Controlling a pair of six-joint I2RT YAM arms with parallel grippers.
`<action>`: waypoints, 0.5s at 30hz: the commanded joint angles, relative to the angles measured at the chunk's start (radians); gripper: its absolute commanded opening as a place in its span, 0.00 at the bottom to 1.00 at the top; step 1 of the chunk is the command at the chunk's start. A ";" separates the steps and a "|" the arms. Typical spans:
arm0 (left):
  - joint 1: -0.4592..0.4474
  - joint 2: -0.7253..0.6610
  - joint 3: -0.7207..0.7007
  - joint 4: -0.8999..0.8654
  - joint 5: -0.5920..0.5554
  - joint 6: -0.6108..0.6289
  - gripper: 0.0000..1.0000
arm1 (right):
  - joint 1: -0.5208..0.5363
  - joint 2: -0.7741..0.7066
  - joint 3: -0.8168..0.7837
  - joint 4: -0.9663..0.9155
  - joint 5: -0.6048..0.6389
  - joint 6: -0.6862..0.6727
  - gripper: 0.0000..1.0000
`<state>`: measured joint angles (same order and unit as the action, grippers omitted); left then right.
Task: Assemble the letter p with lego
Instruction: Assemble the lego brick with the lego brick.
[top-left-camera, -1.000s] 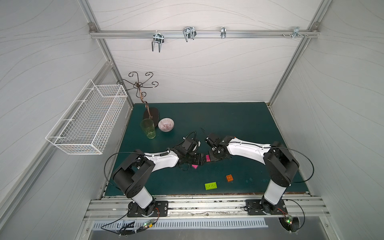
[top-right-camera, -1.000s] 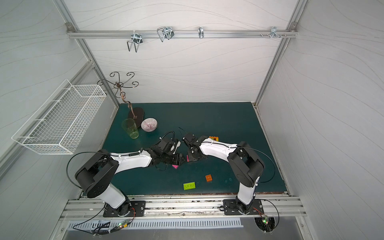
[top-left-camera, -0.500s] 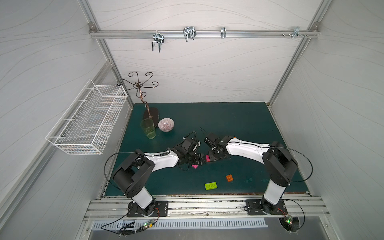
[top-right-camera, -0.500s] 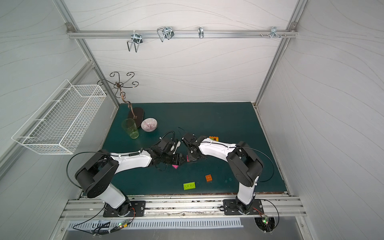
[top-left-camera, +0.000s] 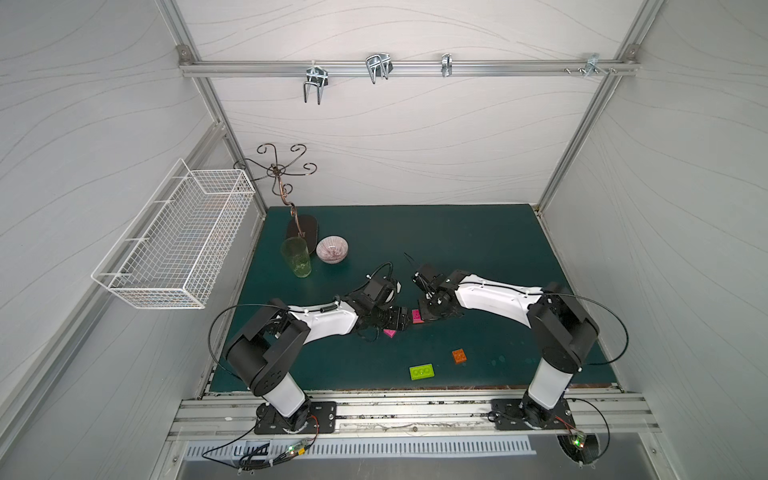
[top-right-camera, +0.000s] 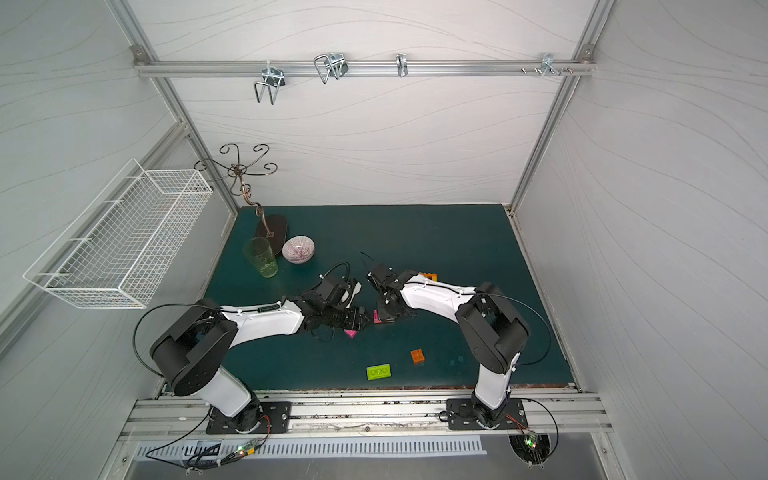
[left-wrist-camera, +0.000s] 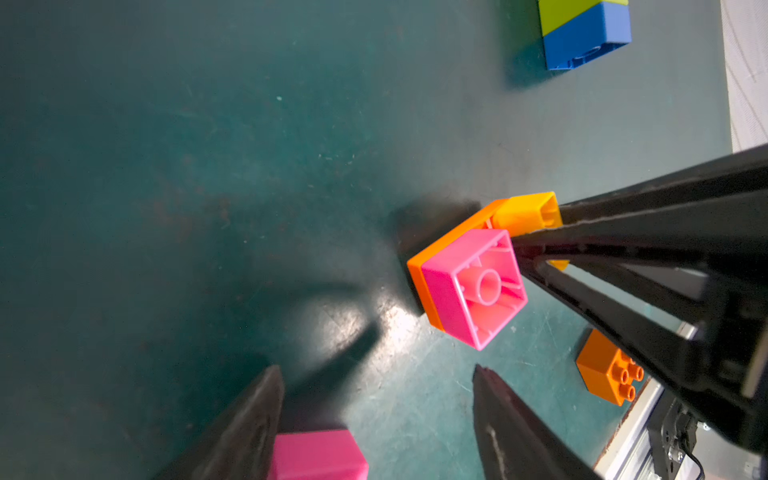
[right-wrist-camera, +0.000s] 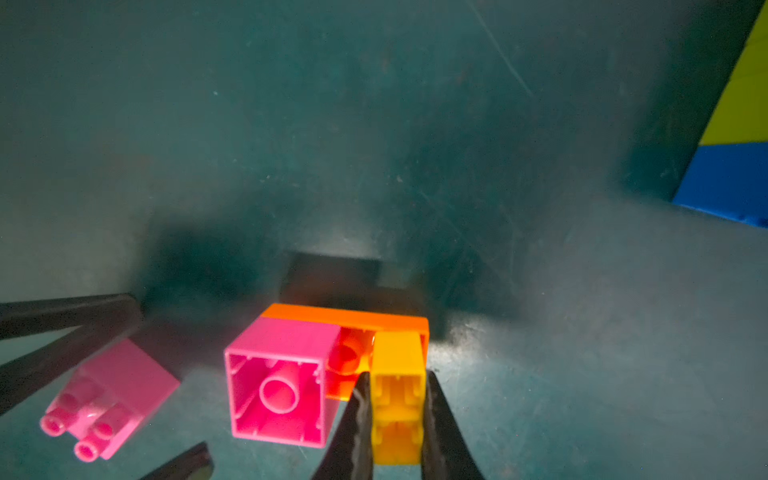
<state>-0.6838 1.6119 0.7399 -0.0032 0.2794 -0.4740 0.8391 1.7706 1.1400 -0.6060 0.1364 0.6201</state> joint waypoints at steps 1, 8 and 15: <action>-0.004 0.003 0.042 0.002 -0.010 0.012 0.75 | -0.006 0.032 -0.019 -0.045 -0.041 -0.002 0.00; -0.005 -0.046 0.013 0.034 -0.001 0.011 0.75 | 0.000 0.050 -0.005 -0.098 0.035 -0.016 0.00; -0.012 -0.086 -0.015 0.083 0.012 0.009 0.81 | 0.028 0.089 -0.010 -0.096 0.058 -0.011 0.00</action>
<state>-0.6861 1.5448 0.7315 0.0269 0.2848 -0.4717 0.8543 1.7905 1.1542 -0.6346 0.1738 0.6102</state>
